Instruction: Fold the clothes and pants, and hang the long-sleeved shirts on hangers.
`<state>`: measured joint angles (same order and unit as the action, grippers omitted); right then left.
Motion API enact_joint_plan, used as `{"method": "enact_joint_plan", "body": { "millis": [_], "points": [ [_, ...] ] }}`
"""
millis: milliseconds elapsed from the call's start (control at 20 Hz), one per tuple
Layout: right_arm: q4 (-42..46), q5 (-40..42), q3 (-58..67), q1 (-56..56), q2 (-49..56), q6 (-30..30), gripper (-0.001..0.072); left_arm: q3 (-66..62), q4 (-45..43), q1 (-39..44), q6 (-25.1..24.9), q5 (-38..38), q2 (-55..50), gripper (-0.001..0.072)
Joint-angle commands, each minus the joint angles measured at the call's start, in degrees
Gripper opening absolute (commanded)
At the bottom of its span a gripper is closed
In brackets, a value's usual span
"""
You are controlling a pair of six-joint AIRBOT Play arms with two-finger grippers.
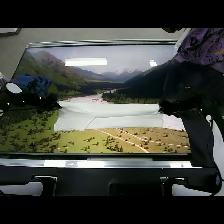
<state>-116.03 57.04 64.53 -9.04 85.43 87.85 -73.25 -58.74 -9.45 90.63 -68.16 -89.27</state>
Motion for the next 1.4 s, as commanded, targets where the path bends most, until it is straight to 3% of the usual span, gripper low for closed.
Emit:
{"method": "enact_joint_plan", "body": {
  "millis": [0, 50, 150, 250, 450, 600, 750, 1200, 1250, 1300, 1350],
  "points": [
    [-2.5, -2.6, 1.0, 0.1, 3.7, 0.9, 0.0032, -2.2, 0.7, 0.0, -0.4, 2.0, -4.7, 0.0018],
    [-2.5, -2.3, 1.0, 0.1, 4.5, 0.9, 0.004, -2.2, 0.8, 0.0, -0.4, 2.0, -5.3, 0.0019],
    [-2.2, 0.1, 1.0, 0.0, 4.9, 0.9, 0.0203, -2.2, 0.9, 0.0, -0.4, 2.1, -5.8, 0.0072],
    [-1.7, 4.8, 2.4, -1.1, 4.3, 0.5, 0.0378, -2.3, 1.9, -0.1, -0.4, 2.0, -5.5, 0.0337],
    [-1.7, 12.5, 8.3, -9.7, 3.6, 0.6, 0.0579, -4.5, -0.7, -0.2, -0.2, -0.8, -3.2, 0.0337],
    [-7.8, 17.7, 8.3, -16.9, 6.6, 6.6, 0.0589, -4.8, -3.4, -0.2, -0.2, -0.8, -0.5, 0.0337],
    [-15.2, 23.6, 8.2, -17.4, 11.9, 13.8, 0.0653, -4.7, -3.8, -0.2, -0.1, -1.2, 0.1, 0.0336],
    [-18.9, 17.1, 7.6, -9.9, 17.4, 17.4, 0.0641, -4.7, -3.8, -0.1, 0.7, -1.4, 0.1, 0.0334],
    [-18.9, 16.0, 7.6, -8.7, 17.5, 17.4, 0.0599, -4.7, -3.8, -0.1, 0.7, -1.4, 0.1, 0.0334],
    [-18.9, 14.8, 7.6, -7.5, 17.5, 17.5, 0.0503, -4.7, -3.8, -0.1, 0.7, -1.4, 0.1, 0.0334],
    [-18.9, 14.2, 7.6, -6.6, 17.5, 17.9, 0.0353, -4.7, -3.8, -0.1, 0.8, -1.4, 0.1, 0.0333]
  ]
}}
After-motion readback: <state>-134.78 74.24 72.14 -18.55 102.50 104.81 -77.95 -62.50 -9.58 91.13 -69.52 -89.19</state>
